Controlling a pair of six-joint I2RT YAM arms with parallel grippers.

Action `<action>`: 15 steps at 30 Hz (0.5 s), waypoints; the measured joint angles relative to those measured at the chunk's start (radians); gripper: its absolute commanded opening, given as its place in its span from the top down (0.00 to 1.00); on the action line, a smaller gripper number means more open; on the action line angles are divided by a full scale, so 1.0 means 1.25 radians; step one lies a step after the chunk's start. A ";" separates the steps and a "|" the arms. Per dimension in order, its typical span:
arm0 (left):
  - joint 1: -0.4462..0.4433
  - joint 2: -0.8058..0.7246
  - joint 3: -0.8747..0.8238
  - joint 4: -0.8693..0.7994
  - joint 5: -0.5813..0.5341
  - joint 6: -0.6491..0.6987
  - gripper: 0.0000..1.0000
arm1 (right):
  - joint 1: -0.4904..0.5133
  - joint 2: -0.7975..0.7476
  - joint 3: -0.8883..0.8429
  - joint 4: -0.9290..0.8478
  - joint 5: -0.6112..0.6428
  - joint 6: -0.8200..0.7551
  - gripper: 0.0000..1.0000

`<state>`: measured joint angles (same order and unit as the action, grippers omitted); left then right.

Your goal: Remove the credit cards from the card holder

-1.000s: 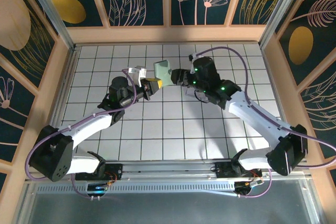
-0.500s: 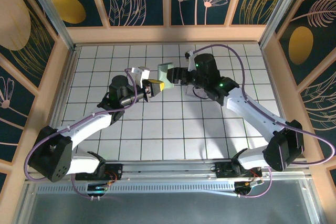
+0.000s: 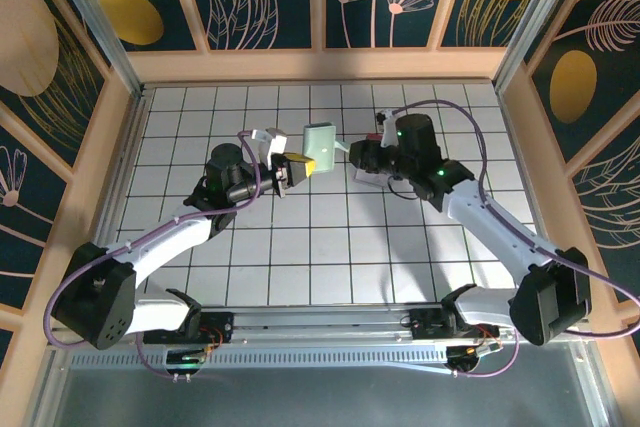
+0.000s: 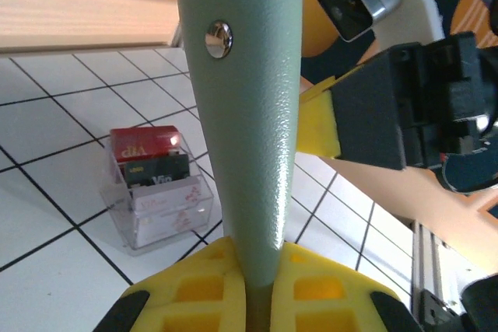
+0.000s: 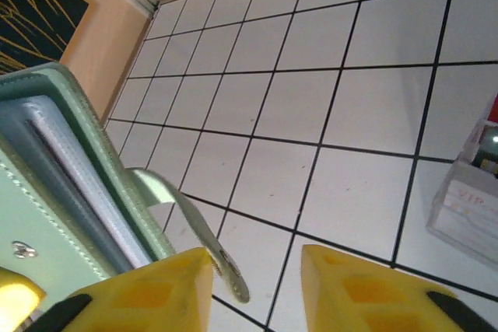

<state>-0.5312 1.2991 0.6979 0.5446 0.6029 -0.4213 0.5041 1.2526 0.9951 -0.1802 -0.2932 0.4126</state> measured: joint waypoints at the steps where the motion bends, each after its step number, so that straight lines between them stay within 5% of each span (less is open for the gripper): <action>1: 0.000 0.000 0.000 0.001 0.014 0.002 1.00 | -0.007 -0.005 -0.007 0.008 -0.011 0.000 0.73; 9: 0.000 -0.001 0.012 0.005 0.127 0.014 1.00 | -0.034 -0.031 -0.041 0.064 -0.121 -0.043 0.75; 15: 0.000 -0.004 0.017 0.009 0.192 0.027 1.00 | -0.075 -0.100 -0.104 0.108 -0.253 -0.114 0.52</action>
<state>-0.5312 1.2938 0.7197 0.5564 0.8425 -0.3874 0.4107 1.1278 0.8654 -0.0448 -0.6090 0.2703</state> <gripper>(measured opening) 0.077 0.409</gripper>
